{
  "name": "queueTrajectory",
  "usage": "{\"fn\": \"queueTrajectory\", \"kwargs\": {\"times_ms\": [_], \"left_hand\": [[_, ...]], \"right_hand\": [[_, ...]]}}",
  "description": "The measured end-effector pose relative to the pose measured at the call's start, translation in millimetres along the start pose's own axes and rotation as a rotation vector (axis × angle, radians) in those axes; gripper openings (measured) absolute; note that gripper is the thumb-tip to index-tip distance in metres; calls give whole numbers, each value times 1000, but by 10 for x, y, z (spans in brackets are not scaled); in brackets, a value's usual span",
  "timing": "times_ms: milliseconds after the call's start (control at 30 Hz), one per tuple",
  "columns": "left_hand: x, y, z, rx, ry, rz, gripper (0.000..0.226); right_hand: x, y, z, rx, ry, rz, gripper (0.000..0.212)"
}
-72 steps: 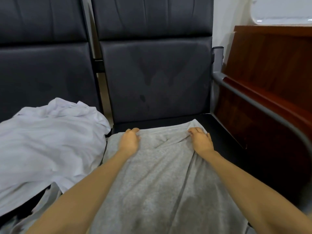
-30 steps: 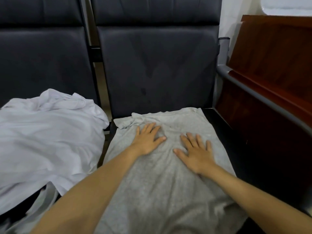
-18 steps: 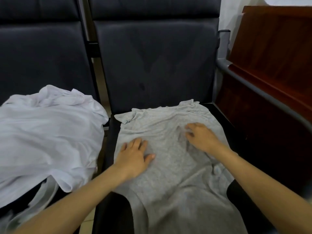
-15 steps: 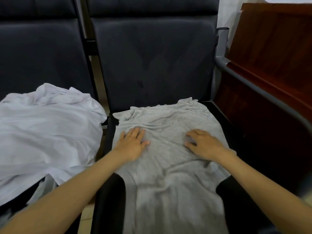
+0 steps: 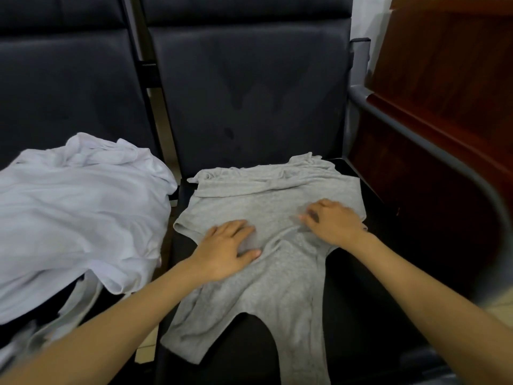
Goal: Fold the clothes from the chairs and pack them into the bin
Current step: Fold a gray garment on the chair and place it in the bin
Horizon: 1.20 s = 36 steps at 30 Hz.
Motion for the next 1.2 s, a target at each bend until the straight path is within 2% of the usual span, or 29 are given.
{"fn": "queueTrajectory", "kwargs": {"times_ms": [67,133,200,233,300,367,467,567,633,733,800,867,967,1033,1100,1133,1200], "left_hand": [[31,-54,24,177,91,51,81],[14,2,80,198,135,58,80],[-8,74,75,114,128,101,77],[-47,116,1,16,97,106,74],[-131,187,-282,-217,47,19,61],[-147,169,-631,-325,110,-81,47],[-34,41,-1062,-225,350,-131,43],[20,12,-1279,-157,468,-258,31],[-14,11,-1350,-119,492,-342,25],[-120,50,-1430,-115,512,-350,22],[-161,57,-1466,-82,533,-340,28],[-200,60,-1476,-63,543,-378,37],[-330,134,-1468,-182,475,-705,36],[-432,280,-1512,-330,412,-979,28],[-451,412,-1610,-469,389,-1134,21],[-435,451,-1685,-517,406,-1151,20],[-316,405,-1806,-485,480,-1075,19]], "right_hand": [[-62,-51,-5,222,-40,4,66],[-97,-6,40,250,-58,-3,66],[32,88,7,141,7,-67,60],[164,148,-83,49,66,-61,55],[413,248,-400,-140,154,77,44],[510,240,-793,-215,120,177,33],[482,98,-1315,-96,-66,159,39],[500,11,-1661,-17,-171,140,53],[554,-7,-1808,-4,-179,130,49],[640,6,-1935,-15,-159,150,32],[675,7,-1973,-25,-155,163,26],[696,-17,-1988,-27,-161,167,29],[710,-35,-1991,-29,-186,167,25],[706,33,-1997,-149,-188,333,16],[682,185,-2046,-344,-176,621,17],[671,262,-2093,-410,-162,735,19],[682,356,-2192,-386,-99,845,17]]}}
Point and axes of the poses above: each hand's wrist, its own z-axis towards the middle knuckle, its own y-axis out of the back of the hand, x = y × z, the point moved 4 cm from there along z, towards the middle knuckle, and after that the axes turned 4 degrees about y, right-handed, at the moved point
